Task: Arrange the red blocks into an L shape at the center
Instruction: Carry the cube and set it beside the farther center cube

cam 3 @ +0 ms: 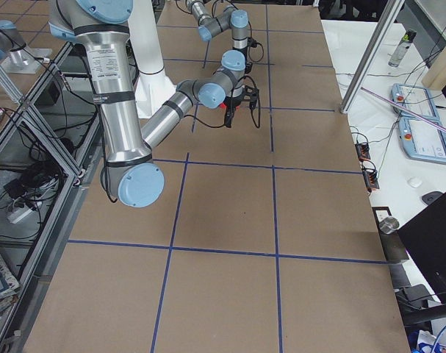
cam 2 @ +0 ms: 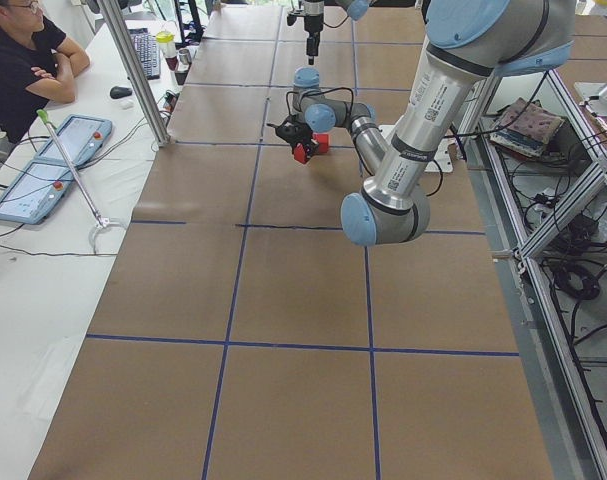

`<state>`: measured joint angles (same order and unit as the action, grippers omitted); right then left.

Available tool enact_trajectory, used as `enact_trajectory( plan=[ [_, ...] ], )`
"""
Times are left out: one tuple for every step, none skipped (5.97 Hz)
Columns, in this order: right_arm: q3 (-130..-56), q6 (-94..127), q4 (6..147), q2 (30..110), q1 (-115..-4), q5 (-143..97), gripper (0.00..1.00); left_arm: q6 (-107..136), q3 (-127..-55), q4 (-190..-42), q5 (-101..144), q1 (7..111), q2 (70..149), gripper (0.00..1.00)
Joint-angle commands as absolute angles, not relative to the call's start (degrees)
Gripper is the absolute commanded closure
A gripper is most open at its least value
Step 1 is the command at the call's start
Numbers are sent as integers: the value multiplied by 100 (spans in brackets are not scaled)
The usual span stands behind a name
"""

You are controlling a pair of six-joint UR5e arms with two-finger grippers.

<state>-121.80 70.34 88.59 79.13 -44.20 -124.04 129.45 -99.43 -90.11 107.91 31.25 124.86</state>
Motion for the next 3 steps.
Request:
enact_trajectory(
  plan=[
    [-12199,7040,8859,7901,-4421,-12401,0,14032,-9739,-8712,10688,3033,12682,100],
    [-12208,7040,8859,7901,-4421,-12401,0,14393,-9695,-8675,10688,3015,12744,100],
    [-12208,7031,8859,7901,-4421,-12401,0,15058,-9425,-8657,10705,3006,13014,100]
  ],
)
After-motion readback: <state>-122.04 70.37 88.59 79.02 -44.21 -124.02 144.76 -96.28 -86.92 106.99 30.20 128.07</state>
